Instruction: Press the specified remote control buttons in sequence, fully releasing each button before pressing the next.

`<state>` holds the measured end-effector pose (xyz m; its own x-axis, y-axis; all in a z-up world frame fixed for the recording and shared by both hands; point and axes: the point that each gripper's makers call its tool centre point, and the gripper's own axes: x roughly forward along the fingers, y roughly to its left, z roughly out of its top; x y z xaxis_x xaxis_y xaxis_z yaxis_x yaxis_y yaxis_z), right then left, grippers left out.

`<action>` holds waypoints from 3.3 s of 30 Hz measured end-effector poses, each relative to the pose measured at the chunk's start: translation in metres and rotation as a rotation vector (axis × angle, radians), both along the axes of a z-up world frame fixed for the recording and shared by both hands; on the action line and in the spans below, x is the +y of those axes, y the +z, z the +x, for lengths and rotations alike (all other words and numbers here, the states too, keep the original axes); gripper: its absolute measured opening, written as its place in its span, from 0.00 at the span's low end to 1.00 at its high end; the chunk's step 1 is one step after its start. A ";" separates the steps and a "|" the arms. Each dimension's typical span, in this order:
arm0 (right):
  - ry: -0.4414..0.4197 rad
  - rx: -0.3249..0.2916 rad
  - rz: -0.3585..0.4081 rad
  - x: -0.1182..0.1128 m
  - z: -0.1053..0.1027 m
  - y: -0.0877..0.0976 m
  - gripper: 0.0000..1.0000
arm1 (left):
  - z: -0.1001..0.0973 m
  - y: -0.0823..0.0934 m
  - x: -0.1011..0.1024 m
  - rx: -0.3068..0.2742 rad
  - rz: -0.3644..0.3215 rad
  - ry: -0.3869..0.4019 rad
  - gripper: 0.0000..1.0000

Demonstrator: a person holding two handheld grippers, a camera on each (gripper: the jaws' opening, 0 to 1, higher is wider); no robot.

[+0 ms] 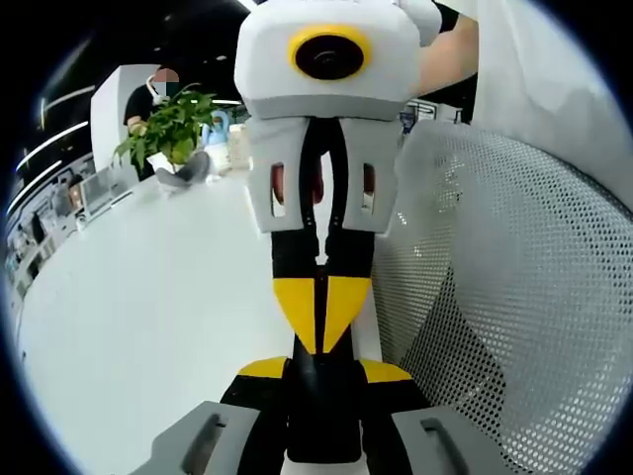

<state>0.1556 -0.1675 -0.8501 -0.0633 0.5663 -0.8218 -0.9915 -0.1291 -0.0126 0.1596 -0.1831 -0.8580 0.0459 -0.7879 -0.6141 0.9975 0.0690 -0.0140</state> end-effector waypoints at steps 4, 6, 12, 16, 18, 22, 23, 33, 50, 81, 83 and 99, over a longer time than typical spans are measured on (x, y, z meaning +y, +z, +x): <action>0.002 0.000 0.005 0.004 -0.001 0.000 0.00 | 0.000 0.000 0.000 0.000 0.001 0.001 0.26; 0.011 -0.007 0.000 0.005 -0.001 0.000 0.00 | 0.000 0.000 0.000 0.000 0.001 0.002 0.26; 0.028 -0.013 -0.005 0.006 -0.003 0.000 0.00 | 0.000 0.000 0.000 0.000 0.001 0.002 0.26; 0.065 -0.049 -0.025 0.007 -0.004 -0.001 0.00 | 0.000 0.000 0.000 -0.001 0.002 0.002 0.26; 0.063 -0.052 -0.032 0.007 -0.003 -0.001 0.00 | 0.000 0.000 0.000 -0.001 0.002 0.002 0.26; 0.045 -0.042 -0.041 0.007 -0.002 -0.001 0.00 | 0.000 0.000 0.000 -0.001 0.002 0.002 0.26; 0.044 -0.044 -0.043 0.007 -0.002 -0.002 0.00 | 0.000 0.000 0.000 -0.001 0.002 0.002 0.26; 0.044 -0.050 -0.048 0.006 -0.002 -0.002 0.00 | 0.000 0.000 0.000 -0.002 0.004 0.003 0.26; 0.006 -0.041 -0.022 0.007 -0.001 -0.002 0.00 | 0.000 0.000 -0.002 -0.005 0.032 0.008 0.26; -0.157 0.045 0.045 -0.026 0.003 0.000 0.08 | 0.000 -0.001 -0.003 -0.004 0.026 0.007 0.26; -0.167 0.048 0.044 -0.029 0.004 -0.001 0.11 | 0.000 -0.001 -0.003 -0.004 0.025 0.007 0.26; -0.174 0.049 0.086 -0.036 0.004 -0.001 0.16 | 0.000 -0.001 -0.003 -0.005 0.036 0.012 0.26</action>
<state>0.1599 -0.2033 -0.8516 0.0032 0.6400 -0.7683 -0.9985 0.0441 0.0326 0.1600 -0.1862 -0.8589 0.0585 -0.7650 -0.6414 0.9967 0.0812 -0.0059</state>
